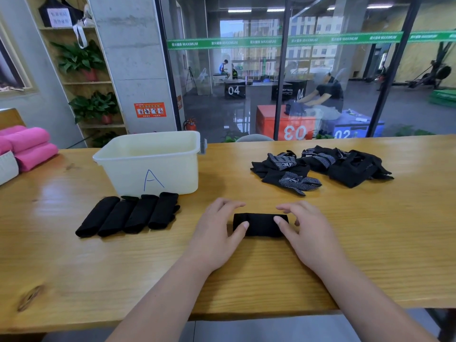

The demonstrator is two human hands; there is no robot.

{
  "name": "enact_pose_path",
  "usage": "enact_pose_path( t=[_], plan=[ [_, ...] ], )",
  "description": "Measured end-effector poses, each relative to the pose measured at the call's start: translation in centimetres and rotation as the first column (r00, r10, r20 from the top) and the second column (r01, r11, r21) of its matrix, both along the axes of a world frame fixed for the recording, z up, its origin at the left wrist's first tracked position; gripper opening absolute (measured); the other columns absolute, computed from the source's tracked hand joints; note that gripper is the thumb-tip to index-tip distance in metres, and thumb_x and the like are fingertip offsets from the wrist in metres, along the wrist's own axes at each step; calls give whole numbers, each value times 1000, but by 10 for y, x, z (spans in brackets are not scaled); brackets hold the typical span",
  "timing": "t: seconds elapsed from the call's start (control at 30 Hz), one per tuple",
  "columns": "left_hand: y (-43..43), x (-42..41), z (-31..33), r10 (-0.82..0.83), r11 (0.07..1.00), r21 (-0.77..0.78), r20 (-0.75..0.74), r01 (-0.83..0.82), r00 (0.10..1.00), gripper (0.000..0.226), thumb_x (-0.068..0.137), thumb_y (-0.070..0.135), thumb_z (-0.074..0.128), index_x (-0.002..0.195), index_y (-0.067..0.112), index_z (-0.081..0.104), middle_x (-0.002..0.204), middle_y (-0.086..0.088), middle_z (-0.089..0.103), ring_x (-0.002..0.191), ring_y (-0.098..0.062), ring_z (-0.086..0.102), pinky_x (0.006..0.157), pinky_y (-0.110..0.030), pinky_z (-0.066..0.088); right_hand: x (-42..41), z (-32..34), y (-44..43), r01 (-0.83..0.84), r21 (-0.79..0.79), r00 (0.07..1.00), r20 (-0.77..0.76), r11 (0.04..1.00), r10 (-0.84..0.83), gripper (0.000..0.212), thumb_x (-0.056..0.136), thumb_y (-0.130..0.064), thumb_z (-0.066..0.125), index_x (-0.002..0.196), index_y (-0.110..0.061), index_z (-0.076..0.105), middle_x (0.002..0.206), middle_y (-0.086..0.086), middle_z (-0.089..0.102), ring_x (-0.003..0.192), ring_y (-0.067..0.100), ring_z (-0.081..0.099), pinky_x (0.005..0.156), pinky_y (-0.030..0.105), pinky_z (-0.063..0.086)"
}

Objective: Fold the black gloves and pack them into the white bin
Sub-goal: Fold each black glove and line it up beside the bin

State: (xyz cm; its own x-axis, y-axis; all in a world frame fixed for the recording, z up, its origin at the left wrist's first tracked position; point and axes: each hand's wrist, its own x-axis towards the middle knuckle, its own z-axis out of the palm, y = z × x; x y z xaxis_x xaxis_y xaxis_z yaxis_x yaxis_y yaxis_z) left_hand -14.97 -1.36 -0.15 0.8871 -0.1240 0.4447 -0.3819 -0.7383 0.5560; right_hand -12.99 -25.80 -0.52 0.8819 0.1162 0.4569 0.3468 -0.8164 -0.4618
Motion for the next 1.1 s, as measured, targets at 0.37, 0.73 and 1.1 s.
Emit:
enact_pose_path(
  t=[0.37,0.73,1.1],
  plan=[
    [-6,0,-9,-63,942,334,95,28,993,40,103,51,53,139,38,64,131,26,52,126,-3,46,113,-33,37,6,-5,-1,62,-144,998,33,988,-58,15,101,-48,60,107,-42,72,104,-22,60,101,9,49,74,27,40],
    [-2,1,-7,64,973,222,21,-67,998,48,107,59,42,149,40,56,149,22,54,142,-4,41,125,-32,25,-8,7,-2,-260,75,962,-65,963,265,13,93,-48,73,83,-40,72,88,-26,69,89,3,61,74,20,45],
    [5,11,-8,82,995,70,-57,-77,995,45,109,51,44,148,32,57,147,13,59,141,-8,46,119,-43,38,4,25,23,-438,-219,894,-212,872,396,58,109,-53,43,163,-35,32,171,-26,12,157,-2,14,126,27,20]
  ],
)
